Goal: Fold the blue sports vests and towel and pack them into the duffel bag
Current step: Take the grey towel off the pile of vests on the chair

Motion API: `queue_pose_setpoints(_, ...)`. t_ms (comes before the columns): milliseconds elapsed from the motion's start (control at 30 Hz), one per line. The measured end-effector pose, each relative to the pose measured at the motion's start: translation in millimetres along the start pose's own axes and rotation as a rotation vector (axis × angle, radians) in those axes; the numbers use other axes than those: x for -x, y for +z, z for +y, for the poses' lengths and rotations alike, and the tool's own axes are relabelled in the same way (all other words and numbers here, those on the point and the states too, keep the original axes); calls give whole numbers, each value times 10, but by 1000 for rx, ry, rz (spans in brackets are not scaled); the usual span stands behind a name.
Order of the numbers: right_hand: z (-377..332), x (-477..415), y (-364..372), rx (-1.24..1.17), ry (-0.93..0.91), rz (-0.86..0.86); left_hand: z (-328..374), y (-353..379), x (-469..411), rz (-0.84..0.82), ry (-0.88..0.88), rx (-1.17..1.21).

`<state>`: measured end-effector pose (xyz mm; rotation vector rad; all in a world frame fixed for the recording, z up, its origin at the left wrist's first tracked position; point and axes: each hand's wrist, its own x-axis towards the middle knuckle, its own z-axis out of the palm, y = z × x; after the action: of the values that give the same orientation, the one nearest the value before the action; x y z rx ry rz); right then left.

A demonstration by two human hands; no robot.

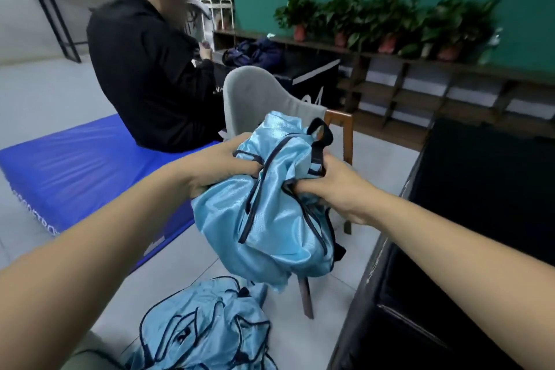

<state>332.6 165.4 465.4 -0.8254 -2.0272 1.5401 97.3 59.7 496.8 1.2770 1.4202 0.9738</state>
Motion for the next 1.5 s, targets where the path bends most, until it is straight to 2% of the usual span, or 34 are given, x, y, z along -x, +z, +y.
queue_pose_setpoints(267,-551,-421,-1042,41,-74,120,922,111,-925,-49,150,-23)
queue_pose_setpoints(500,-508,-1066,-1577,47,-31,153,1060,62,-1708,-7,161,13)
queue_pose_setpoints(700,101,-1600,-1546,76,19,185,518,-3,-2192,-57,161,20)
queue_pose_setpoints(800,545,-1709,-1406,177,48,225,77,-27,-2366,80,47,12)
queue_pose_setpoints(900,965,-1742,-1306,383,122,224,-330,-35,-2442,211,-158,-18)
queue_pose_setpoints(1033,1132,-1755,-1220,494,186,310,-536,-103,-2448,241,-169,-42)
queue_pose_setpoints(1300,781,-1362,-685,32,78,436,-610,-21,-1780,311,-13,103)
queue_pose_setpoints(1400,659,-1063,-206,-104,32,417,-812,33,-1381,349,37,185)
queue_pose_setpoints(1500,692,-750,305,-146,26,331,-1087,28,-1001,314,0,217)
